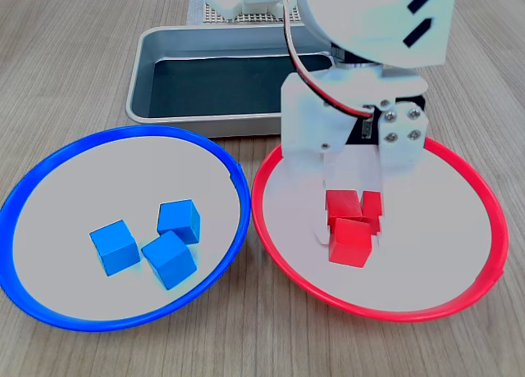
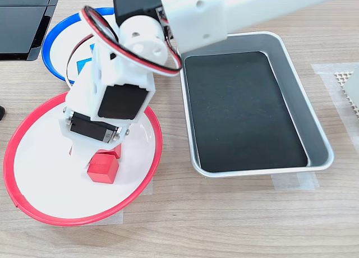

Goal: Relocate any misplaced blocks to their matching dishes.

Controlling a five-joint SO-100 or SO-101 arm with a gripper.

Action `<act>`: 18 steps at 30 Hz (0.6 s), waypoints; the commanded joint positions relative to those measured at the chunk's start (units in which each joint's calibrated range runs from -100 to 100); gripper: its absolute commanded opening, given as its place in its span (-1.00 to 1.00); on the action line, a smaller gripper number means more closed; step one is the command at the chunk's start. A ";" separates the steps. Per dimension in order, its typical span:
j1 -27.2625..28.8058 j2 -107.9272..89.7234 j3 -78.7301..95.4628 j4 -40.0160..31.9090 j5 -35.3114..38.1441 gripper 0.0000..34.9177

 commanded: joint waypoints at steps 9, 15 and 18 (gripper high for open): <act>2.67 -24.68 9.55 -0.60 0.63 -0.57; 5.40 -47.79 37.40 -10.17 -1.42 -0.98; 5.96 -58.54 50.33 -15.45 -6.11 -0.98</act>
